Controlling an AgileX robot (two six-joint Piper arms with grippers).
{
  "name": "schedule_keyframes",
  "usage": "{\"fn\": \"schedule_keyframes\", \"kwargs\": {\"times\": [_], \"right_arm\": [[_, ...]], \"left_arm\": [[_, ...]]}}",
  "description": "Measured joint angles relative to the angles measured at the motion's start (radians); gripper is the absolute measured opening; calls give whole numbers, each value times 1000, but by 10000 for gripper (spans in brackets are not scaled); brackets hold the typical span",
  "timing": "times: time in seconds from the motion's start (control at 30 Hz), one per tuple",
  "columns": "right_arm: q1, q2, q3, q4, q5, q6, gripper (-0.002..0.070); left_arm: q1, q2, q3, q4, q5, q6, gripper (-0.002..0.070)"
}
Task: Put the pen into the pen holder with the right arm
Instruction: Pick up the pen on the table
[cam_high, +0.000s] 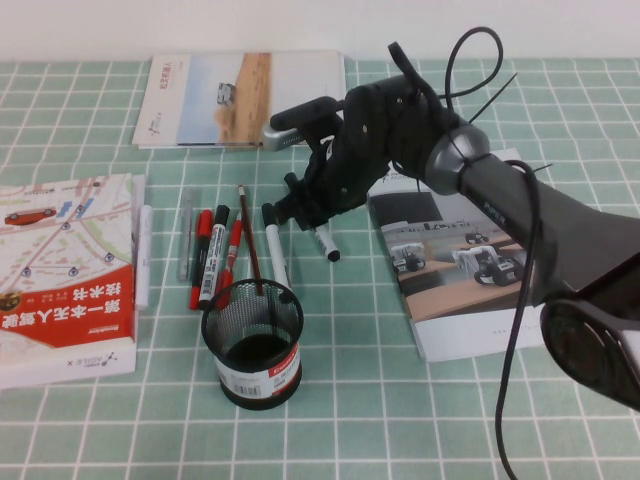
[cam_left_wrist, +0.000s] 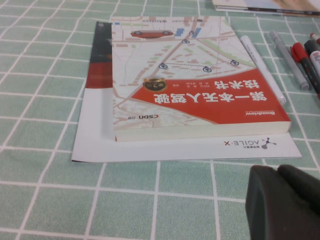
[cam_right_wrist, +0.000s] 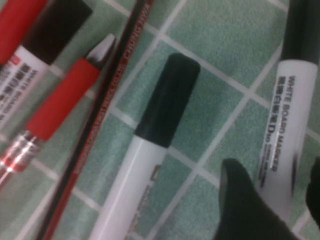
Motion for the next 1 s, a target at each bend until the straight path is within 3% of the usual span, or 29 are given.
{"fn": "schedule_keyframes", "kwargs": {"times": [0.23,0.43,1.0], "right_arm": [[1,16,-6,-20,3,0,250],[1,16,-10,-41,23,0,109],[9,-119,44,-84,235,8,110]], "left_arm": [[0,0,0,0,0,0,-4],[0,0,0,0,0,0,-4],[0,0,0,0,0,0,-4]]}}
